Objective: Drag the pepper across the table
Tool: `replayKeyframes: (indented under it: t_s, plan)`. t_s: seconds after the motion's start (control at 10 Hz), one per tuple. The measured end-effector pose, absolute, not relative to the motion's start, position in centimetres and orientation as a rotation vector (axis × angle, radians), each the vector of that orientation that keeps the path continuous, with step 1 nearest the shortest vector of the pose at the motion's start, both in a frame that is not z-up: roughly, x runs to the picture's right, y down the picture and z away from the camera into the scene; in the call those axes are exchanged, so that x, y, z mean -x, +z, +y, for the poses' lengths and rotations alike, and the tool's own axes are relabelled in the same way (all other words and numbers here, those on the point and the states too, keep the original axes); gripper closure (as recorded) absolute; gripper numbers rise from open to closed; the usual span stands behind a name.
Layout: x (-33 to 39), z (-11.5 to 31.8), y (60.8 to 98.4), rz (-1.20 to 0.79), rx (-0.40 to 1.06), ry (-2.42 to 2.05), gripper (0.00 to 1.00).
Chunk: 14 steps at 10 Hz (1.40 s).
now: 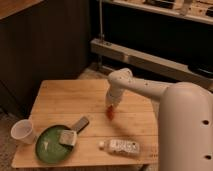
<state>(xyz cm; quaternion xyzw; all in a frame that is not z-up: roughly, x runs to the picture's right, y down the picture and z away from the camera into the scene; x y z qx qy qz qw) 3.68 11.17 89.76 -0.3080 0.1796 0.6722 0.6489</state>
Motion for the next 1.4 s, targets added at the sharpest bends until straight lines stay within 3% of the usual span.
replayKeyframes:
  t_s: [1.4]
  plan:
    - [-9.6, 11.6, 90.0, 0.364, 0.670, 1.606, 1.00]
